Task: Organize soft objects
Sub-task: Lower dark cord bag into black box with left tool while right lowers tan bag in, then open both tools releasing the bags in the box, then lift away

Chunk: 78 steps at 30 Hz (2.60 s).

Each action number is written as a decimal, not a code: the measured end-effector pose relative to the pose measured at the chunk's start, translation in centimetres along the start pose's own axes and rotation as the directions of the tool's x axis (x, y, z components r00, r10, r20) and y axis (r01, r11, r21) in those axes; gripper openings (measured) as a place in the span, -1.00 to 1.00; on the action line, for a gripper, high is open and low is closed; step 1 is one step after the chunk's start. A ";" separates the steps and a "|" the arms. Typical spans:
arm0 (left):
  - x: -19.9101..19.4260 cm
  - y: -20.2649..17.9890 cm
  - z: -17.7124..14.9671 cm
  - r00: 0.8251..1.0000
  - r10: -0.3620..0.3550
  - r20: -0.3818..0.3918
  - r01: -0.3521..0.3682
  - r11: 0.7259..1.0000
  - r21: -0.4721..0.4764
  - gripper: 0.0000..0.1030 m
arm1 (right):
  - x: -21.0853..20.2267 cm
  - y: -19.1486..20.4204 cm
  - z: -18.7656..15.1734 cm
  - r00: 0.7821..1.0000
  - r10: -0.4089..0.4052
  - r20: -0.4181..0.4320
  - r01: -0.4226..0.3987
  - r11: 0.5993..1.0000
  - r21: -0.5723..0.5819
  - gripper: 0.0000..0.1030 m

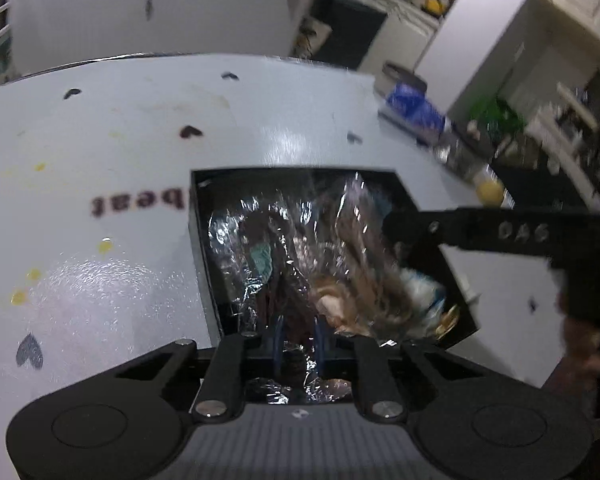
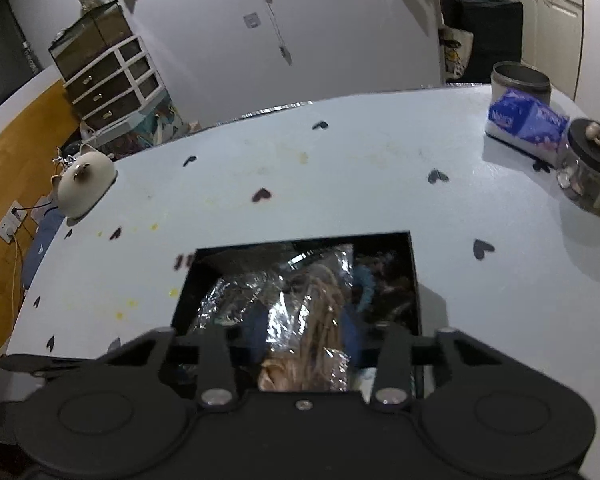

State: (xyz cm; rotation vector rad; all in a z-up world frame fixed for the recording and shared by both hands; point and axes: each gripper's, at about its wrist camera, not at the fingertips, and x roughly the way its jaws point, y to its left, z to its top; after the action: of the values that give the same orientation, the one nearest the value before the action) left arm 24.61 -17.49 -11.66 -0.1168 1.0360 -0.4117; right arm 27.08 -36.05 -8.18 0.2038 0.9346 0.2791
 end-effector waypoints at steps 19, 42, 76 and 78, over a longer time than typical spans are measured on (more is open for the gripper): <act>1.1 -0.1 0.3 0.999 0.030 0.022 -0.031 0.998 0.054 -0.47 | 3.5 0.1 -1.6 0.994 -0.003 -0.112 -0.004 0.998 -0.063 -0.54; -8.6 0.8 -0.5 0.956 0.101 0.277 -0.097 0.995 -0.030 1.00 | -7.1 2.1 -2.3 0.981 -0.032 0.189 0.047 0.996 -0.072 -0.12; -20.5 1.6 -11.6 0.882 0.208 0.422 -0.220 0.975 -0.020 1.00 | -17.8 9.3 -13.7 0.893 -0.157 0.422 0.202 0.977 -0.064 1.00; -20.6 1.7 -12.1 0.884 0.208 0.419 -0.223 0.975 -0.015 1.00 | -17.9 9.6 -14.1 0.889 -0.163 0.428 0.211 0.975 -0.065 1.00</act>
State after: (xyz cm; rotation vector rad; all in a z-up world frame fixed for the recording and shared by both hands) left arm 5.70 -6.82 -1.60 -0.0543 0.6072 -0.1870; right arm 4.13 -31.98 0.08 0.0654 0.5012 0.0987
